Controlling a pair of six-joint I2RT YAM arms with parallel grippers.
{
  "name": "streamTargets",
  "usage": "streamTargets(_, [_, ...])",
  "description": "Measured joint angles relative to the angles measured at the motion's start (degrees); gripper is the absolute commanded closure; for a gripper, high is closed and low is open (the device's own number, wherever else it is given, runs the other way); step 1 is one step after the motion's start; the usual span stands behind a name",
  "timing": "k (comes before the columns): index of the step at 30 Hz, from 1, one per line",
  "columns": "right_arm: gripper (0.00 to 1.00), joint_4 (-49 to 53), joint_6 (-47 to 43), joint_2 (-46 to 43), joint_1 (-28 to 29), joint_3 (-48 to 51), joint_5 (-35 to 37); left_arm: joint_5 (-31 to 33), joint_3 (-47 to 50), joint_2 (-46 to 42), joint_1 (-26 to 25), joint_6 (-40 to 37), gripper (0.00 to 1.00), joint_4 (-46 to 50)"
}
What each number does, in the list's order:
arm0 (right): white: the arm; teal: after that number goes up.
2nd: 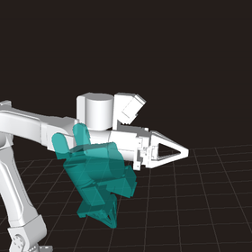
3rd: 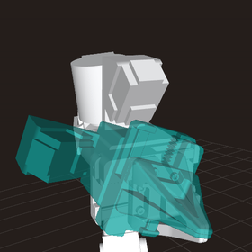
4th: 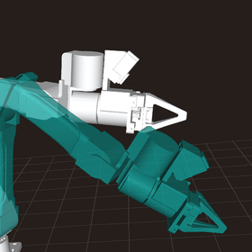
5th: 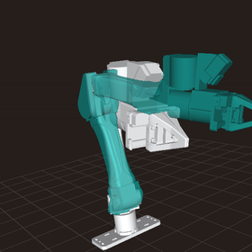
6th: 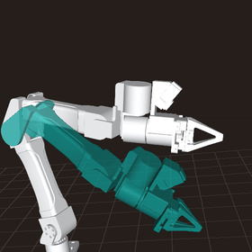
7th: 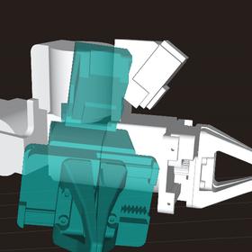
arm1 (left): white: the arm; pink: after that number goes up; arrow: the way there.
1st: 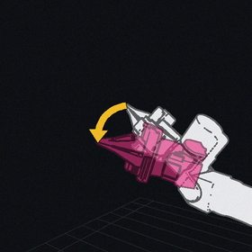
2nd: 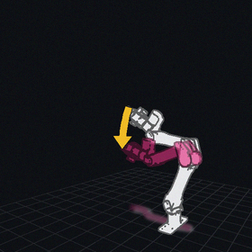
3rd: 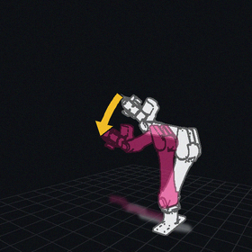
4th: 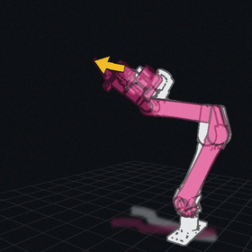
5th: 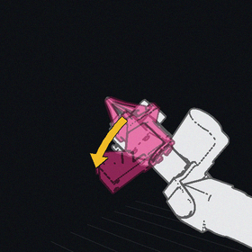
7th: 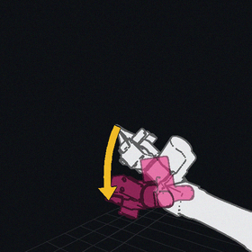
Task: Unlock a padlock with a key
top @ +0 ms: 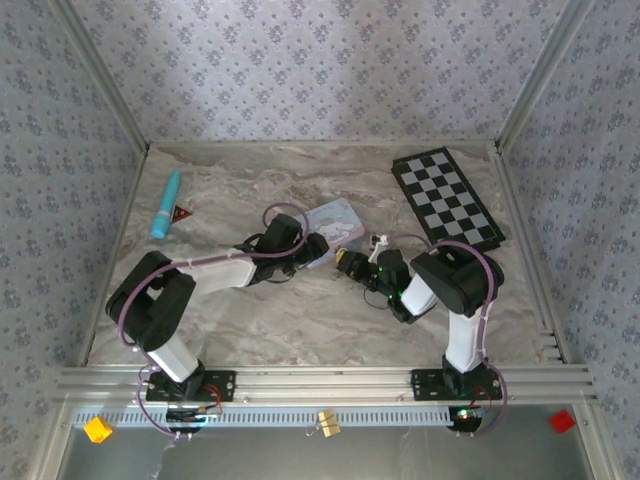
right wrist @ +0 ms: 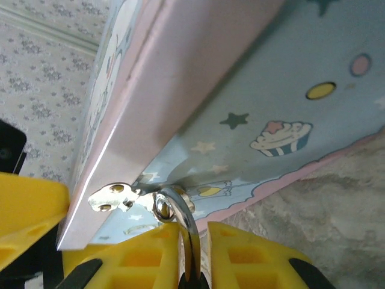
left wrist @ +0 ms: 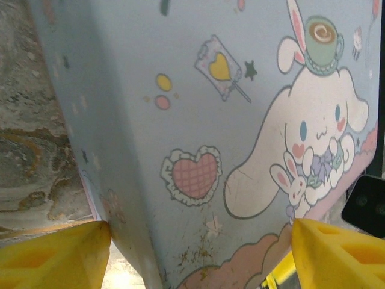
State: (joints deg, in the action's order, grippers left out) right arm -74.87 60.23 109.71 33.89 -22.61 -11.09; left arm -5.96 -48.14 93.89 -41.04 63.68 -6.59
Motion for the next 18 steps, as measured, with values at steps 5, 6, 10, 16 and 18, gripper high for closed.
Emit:
streamTargets(5, [0.98,-0.6,0.4,0.2,0.0,0.0,2.9,0.0,0.0,0.4,-1.1,1.7,0.23,-0.7])
streamTargets(6, [0.98,-0.6,0.4,0.2,0.0,0.0,3.5,-0.1,0.0,0.5,-1.4,1.9,0.23,-0.8])
streamTargets(10, [0.98,-0.9,0.7,0.2,0.0,0.0,5.5,-0.5,0.0,1.1,-2.4,2.4,0.23,-0.9])
streamTargets(16, [0.98,-1.1,3.6,0.3,-1.3,-0.5,7.2,0.2,-0.1,3.4,-4.3,2.7,0.23,0.5])
streamTargets(18, [0.98,-1.2,4.1,0.3,-1.4,-0.5,7.9,0.9,-0.1,3.9,-4.7,3.1,0.23,0.5])
